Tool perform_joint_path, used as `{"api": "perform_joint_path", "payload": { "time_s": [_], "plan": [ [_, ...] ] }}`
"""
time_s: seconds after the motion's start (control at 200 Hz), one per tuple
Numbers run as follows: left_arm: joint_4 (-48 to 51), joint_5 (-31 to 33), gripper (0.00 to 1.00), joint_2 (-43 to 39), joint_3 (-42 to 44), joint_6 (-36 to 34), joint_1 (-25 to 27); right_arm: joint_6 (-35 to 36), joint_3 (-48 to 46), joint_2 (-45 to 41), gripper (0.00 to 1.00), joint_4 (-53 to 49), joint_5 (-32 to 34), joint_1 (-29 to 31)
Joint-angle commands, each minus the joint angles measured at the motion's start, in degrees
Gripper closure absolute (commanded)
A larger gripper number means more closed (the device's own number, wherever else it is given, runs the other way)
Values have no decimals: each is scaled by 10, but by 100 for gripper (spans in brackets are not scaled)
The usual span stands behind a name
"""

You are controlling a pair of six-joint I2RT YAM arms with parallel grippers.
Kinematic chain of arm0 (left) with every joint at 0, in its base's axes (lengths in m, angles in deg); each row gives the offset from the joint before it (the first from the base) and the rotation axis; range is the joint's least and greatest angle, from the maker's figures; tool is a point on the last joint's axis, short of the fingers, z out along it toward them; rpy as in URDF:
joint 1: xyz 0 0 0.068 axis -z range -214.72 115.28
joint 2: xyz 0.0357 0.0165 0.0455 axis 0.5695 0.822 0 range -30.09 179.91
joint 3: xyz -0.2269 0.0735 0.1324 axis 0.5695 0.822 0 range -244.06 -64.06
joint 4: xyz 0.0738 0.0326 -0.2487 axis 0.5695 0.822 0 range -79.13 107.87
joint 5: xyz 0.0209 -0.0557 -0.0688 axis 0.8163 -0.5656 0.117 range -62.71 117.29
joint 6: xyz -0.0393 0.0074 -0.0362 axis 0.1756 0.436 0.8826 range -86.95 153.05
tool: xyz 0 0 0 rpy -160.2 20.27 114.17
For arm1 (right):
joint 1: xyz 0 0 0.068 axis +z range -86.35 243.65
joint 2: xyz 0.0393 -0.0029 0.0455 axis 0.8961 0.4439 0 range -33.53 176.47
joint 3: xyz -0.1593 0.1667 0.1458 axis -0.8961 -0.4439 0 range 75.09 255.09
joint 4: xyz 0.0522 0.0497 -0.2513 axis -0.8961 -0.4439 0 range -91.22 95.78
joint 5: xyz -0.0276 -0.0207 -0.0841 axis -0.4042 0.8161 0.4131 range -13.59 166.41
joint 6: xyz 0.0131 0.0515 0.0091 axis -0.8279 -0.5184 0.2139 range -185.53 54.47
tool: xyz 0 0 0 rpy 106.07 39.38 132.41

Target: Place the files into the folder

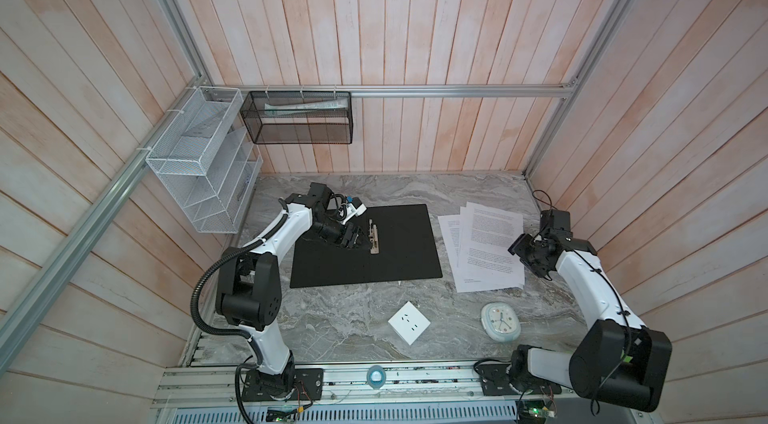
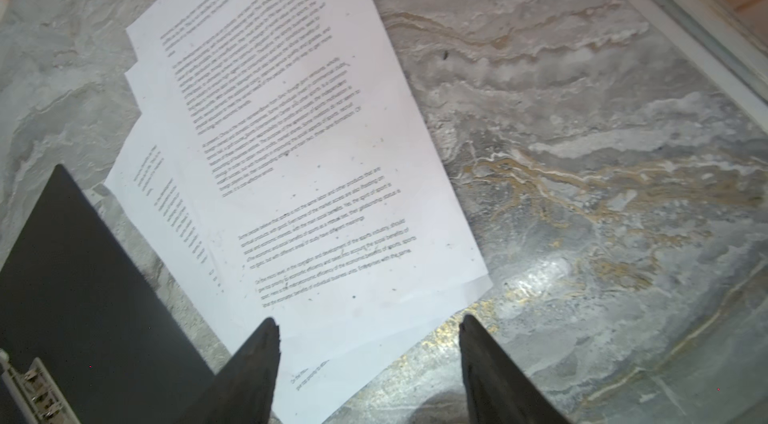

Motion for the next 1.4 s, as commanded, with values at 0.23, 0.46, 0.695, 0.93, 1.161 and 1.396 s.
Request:
{"api": "perform_joint_path", "payload": {
  "time_s": [0.23,0.46,0.695,0.93,1.161,1.396],
  "plan": [
    [2,1,35,9,-6,-34,0,17,-50,69,31,37,-39,-106],
    [-4,4,35,5,8,-33,0,29,-52,128,30,61,-80,-115],
    [-7,6,35,11,6,-28,0,48,-62,170,32,82,-138,-121],
    [-15,12,35,9,15,-22,0,76,-63,216,35,92,-163,-121],
    [-18,15,35,5,19,-17,-1,80,-72,239,47,108,-160,-122],
    [-20,16,35,1,21,-12,-1,103,-58,264,68,92,-132,-123]
  ]
}}
